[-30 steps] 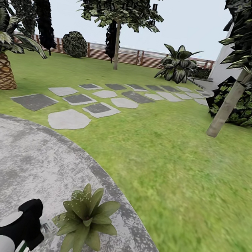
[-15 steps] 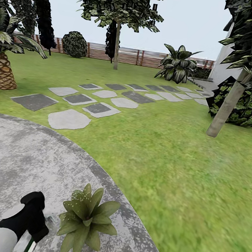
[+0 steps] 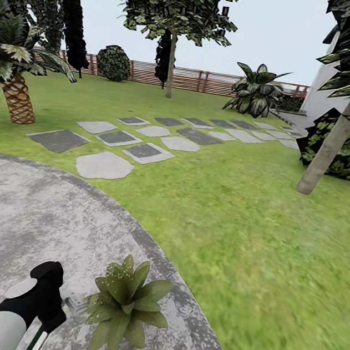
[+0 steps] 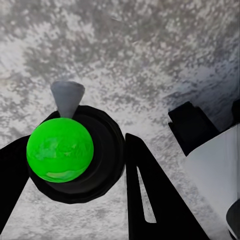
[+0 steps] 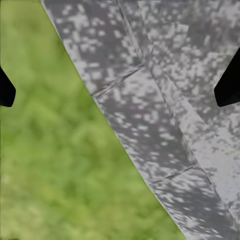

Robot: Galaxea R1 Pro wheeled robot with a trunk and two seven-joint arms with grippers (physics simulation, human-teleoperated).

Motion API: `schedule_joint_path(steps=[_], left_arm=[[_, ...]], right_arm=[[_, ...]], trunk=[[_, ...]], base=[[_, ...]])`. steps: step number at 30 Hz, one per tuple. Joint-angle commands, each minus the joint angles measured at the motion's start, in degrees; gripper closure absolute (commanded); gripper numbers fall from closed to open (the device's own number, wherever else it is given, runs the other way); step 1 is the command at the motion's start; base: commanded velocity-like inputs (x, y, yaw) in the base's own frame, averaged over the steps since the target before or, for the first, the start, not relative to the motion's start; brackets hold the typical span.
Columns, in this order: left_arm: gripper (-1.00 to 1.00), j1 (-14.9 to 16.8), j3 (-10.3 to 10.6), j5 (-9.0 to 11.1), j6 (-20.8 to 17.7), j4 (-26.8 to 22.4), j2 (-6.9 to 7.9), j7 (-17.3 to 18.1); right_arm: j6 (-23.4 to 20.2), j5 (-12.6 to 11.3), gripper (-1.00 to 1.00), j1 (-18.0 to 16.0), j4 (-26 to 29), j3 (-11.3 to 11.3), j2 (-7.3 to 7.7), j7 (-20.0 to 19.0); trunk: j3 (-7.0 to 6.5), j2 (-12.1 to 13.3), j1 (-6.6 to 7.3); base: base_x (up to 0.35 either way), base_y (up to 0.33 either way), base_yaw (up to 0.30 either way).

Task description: Pick up the pesticide atomizer in the garden and spray insectifuge to fully cover both potted plants in the garden.

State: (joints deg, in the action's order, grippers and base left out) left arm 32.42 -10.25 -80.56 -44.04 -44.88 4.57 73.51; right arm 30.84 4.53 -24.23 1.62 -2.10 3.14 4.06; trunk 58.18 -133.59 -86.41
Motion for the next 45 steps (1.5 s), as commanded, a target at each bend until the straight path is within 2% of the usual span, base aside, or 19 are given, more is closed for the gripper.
schedule_joint_path(steps=[1,5,12,16,19,30,36,43,45], left_arm=[[1.00,0.13,-0.12,-0.35,-0.51,-0.09,-0.12,0.51],[1.00,1.64,-0.20,-0.14,-0.62,-0.12,-0.24,0.48],[1.00,1.58,-0.17,-0.32,-0.48,-0.05,-0.31,0.32],[1.00,1.51,1.34,-0.39,-0.59,-0.04,-0.28,0.24],[1.00,1.57,1.67,-0.45,-0.66,-0.04,-0.27,0.23],[1.00,1.09,1.63,-0.44,-0.78,0.08,-0.42,0.03],[1.00,0.33,1.40,-0.18,-0.73,0.93,0.55,-0.01],[1.00,0.59,1.55,0.14,-0.93,-0.01,-1.25,-1.45],[1.00,0.62,1.13,0.14,-0.89,0.04,-1.22,-1.58]], right_arm=[[0.10,0.48,-1.00,-0.03,-0.06,-0.19,0.01,0.42],[0.10,0.48,-1.00,-0.03,-0.07,-0.19,0.02,0.42],[0.10,0.48,-1.00,-0.03,-0.10,-0.19,0.03,0.42],[0.10,0.48,-1.00,-0.03,-0.13,-0.19,0.03,0.42],[0.10,0.49,-1.00,-0.03,-0.13,-0.19,-0.04,0.42],[0.10,0.57,-1.00,-0.03,-0.13,-0.19,-0.11,0.42],[0.10,0.57,-1.00,-0.03,-0.13,-0.19,-0.10,0.42],[0.10,0.57,-1.00,-0.03,-0.13,-0.19,-0.15,0.42],[0.10,0.57,-1.00,-0.03,-0.13,-0.19,-0.15,0.42]], trunk=[[0.05,-0.02,0.01],[0.05,-0.02,0.01],[0.05,-0.02,0.01],[0.05,-0.02,0.01],[0.05,-0.02,0.01],[0.05,-0.02,0.01],[0.05,-0.02,0.01],[0.05,-0.02,0.01],[0.05,-0.02,0.01]], base=[[0.000,0.000,0.276],[0.154,0.000,0.259],[0.179,-0.129,0.037],[-0.114,-0.254,0.001],[-0.240,-0.193,0.009],[-0.087,-0.145,0.226],[0.000,-0.001,0.015],[0.000,0.000,0.103],[0.000,0.000,0.270]])
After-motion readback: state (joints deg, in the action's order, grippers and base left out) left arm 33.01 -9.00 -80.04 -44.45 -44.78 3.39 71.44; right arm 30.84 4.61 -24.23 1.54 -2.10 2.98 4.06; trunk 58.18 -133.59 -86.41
